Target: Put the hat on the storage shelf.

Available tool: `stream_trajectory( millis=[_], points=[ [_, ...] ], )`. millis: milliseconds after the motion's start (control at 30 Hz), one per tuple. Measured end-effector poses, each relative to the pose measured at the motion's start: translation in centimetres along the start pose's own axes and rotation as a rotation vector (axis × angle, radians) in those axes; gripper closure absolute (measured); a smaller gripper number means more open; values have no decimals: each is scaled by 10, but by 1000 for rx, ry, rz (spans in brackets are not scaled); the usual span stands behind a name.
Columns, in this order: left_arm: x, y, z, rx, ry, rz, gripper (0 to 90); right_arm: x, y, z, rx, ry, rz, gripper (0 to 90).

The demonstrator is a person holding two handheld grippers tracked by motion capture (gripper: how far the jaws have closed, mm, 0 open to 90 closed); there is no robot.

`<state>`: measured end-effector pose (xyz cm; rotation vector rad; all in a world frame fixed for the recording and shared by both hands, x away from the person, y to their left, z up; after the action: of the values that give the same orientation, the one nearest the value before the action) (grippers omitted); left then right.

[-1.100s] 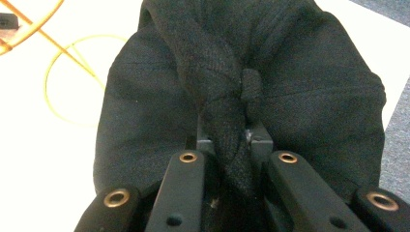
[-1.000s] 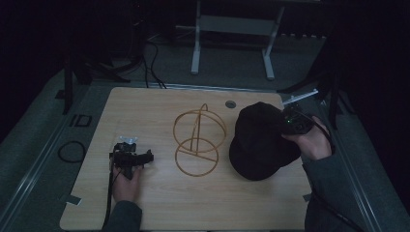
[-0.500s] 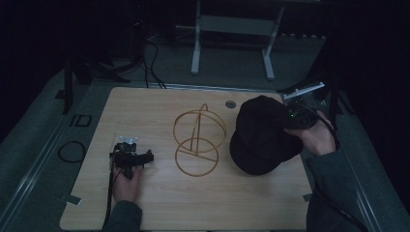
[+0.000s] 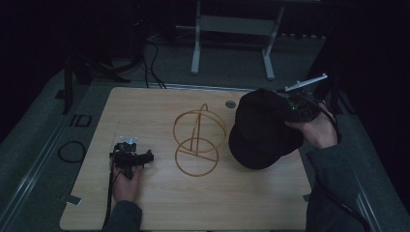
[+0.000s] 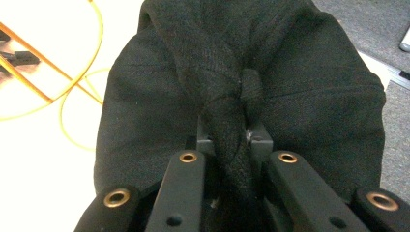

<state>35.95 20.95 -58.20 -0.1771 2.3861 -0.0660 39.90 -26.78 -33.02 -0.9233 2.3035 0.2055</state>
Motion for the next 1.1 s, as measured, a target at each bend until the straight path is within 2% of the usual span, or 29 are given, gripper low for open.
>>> stream_trajectory(
  millis=[500,767,1100],
  points=[
    [0,0,0,0,0,0,12,-5,-11,-16,9,-9,9,823],
    [0,0,0,0,0,0,12,-8,-15,-27,-12,-37,23,823],
    [0,0,0,0,0,0,12,-17,-14,-38,-38,-72,14,823]
  ],
)
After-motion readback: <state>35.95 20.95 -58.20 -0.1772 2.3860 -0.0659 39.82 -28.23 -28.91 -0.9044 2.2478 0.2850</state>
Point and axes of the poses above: each handheld gripper's, and its own axes: z roughly forward along the jaws, x roughly out of its underside, y roughly to its left, the point moved 2 cm from there along z, roughly forward along the jaws, and after that the axes turned 8 degrees about -z, right-handed, at the moved point
